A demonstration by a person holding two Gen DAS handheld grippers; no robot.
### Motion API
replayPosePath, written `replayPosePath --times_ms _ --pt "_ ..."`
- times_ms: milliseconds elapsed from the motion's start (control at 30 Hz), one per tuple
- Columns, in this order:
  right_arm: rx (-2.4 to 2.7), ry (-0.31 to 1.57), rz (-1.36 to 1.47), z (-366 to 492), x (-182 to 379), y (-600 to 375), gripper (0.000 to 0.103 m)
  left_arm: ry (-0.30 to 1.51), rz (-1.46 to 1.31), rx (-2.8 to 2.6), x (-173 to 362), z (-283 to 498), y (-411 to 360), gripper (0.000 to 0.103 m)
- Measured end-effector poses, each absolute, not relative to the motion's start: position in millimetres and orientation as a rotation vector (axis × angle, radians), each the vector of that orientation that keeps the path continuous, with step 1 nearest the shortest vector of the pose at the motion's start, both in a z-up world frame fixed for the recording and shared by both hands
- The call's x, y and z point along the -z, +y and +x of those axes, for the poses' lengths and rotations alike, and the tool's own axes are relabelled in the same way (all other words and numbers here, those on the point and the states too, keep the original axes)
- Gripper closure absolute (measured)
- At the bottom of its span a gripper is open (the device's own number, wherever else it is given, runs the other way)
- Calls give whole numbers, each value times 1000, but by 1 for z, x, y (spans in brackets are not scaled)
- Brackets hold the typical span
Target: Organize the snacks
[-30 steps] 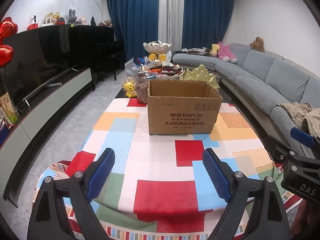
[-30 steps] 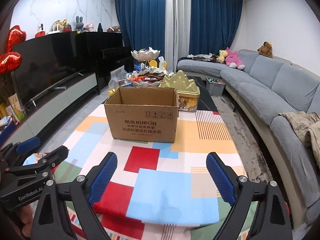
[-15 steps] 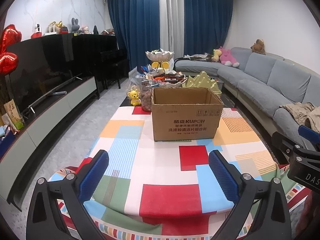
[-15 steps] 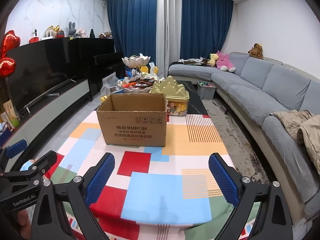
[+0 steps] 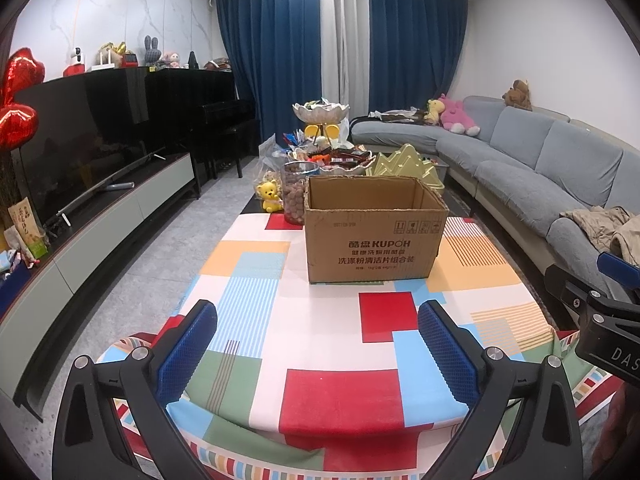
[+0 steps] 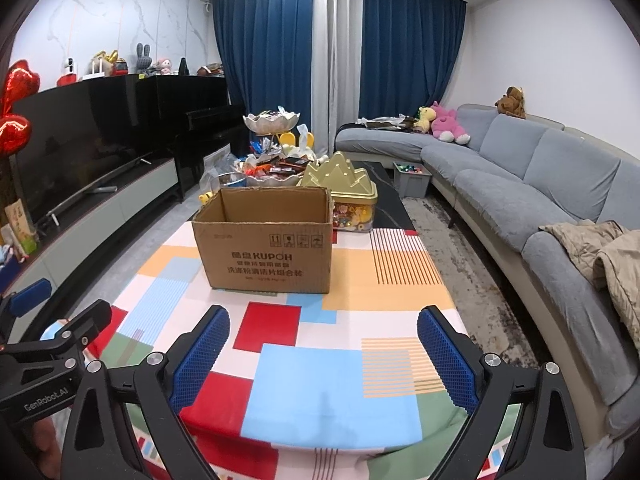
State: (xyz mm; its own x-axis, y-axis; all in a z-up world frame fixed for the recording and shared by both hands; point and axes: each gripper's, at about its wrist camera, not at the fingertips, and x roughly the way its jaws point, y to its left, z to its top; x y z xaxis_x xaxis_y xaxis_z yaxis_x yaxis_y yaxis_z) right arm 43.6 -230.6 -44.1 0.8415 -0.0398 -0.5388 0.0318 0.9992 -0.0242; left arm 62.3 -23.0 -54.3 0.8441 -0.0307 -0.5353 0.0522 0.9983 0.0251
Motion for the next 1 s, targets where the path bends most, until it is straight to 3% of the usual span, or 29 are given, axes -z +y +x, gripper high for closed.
replayPosePath --times_ms 1000 --pt "43 567 -11 41 43 -235 7 566 37 51 55 62 -23 1"
